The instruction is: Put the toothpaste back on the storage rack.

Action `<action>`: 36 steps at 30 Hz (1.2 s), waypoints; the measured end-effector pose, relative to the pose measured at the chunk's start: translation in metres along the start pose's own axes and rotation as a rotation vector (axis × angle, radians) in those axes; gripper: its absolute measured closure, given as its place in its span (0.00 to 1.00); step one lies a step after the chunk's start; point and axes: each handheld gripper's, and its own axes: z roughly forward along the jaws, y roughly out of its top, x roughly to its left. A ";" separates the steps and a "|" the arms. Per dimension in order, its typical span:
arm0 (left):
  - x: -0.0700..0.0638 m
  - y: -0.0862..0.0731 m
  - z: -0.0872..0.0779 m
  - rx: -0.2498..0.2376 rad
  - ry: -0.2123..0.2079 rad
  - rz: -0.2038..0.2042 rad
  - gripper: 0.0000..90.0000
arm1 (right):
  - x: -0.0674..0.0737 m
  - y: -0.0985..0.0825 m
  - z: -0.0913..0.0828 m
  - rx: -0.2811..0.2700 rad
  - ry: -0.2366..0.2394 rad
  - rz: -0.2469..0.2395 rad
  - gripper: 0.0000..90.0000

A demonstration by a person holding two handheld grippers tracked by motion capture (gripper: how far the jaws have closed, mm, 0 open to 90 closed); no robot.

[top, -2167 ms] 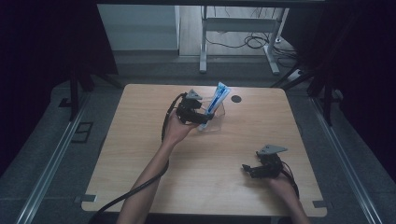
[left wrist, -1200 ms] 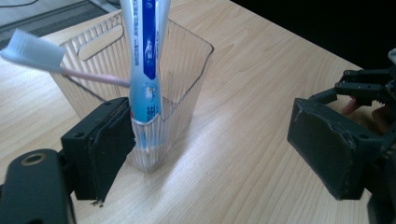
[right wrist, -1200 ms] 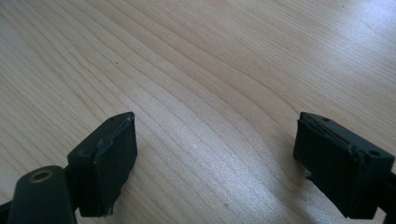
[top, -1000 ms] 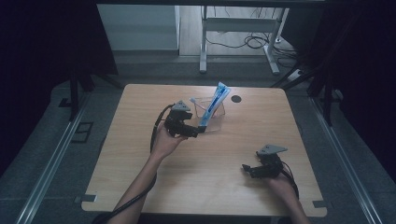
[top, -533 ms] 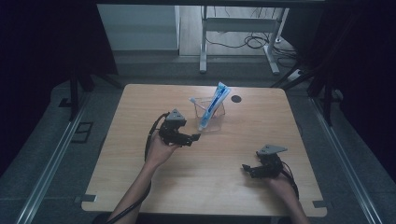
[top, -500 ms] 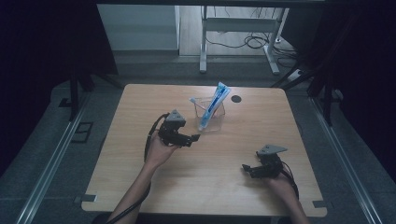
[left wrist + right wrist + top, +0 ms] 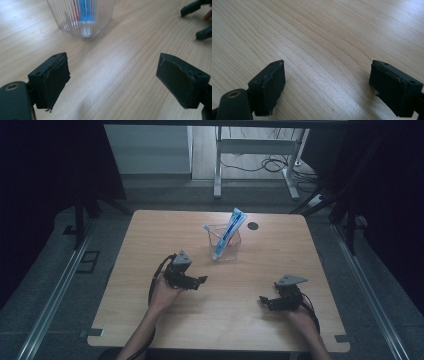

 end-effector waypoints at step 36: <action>-0.028 -0.061 0.001 0.156 0.040 0.021 0.07 | 0.000 0.000 0.000 -0.003 -0.001 -0.002 0.15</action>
